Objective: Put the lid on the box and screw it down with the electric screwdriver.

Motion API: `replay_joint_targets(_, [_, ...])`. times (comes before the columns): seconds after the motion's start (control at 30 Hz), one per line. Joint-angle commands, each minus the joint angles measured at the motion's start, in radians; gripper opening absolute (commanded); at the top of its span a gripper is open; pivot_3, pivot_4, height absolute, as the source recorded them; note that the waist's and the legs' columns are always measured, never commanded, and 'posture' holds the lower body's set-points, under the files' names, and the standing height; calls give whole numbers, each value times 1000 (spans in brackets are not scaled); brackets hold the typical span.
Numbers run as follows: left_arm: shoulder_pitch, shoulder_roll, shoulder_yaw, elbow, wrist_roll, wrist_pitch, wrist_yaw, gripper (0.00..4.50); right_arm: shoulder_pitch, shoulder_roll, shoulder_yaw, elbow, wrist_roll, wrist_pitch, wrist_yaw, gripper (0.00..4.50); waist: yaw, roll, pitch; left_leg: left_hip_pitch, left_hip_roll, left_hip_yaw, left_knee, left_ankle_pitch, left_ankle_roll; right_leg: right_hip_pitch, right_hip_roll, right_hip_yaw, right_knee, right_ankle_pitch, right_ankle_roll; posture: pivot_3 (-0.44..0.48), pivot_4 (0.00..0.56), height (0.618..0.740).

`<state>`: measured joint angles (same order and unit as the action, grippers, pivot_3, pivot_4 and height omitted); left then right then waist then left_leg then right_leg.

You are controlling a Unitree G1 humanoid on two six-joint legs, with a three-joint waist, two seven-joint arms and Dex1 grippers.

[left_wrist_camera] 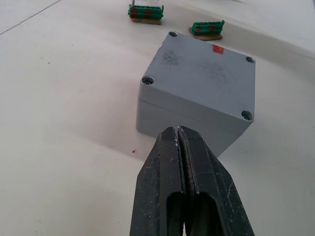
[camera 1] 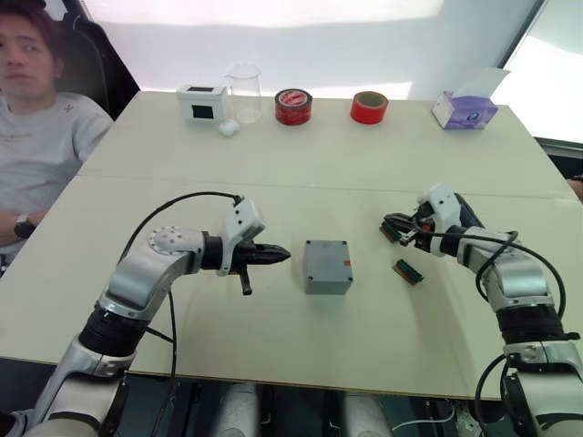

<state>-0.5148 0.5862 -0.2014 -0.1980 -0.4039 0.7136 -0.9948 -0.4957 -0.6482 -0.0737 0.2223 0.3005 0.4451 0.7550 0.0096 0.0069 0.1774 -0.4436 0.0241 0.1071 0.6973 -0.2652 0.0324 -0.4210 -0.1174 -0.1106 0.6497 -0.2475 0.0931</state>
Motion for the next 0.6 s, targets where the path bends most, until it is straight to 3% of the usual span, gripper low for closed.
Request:
replay_joint_targets(0.03, [-5,6,38,-20,-26,-2,-1,0,6,-13,-49,-128,38,23,1,18,0,0,0,0,0,0,0,0,0,0,0,0,0,0,0,0,150,715])
replay_joint_targets(0.17, [-8,15,63,-28,-51,15,-3,0,34,-10,-57,-245,68,68,0,18,1,0,0,0,0,0,0,0,0,0,0,0,0,0,0,0,150,715])
replay_joint_targets(0.33, [0,57,107,-83,-112,68,-22,0,153,-12,-32,-552,205,218,35,18,2,0,0,0,0,-1,-1,0,0,0,0,0,0,0,0,0,150,715])
replay_joint_targets(0.6, [-7,49,89,-92,-128,81,-1,0,210,20,5,-630,226,269,-5,18,3,0,0,0,0,-1,0,0,0,1,0,0,0,0,0,0,150,715])
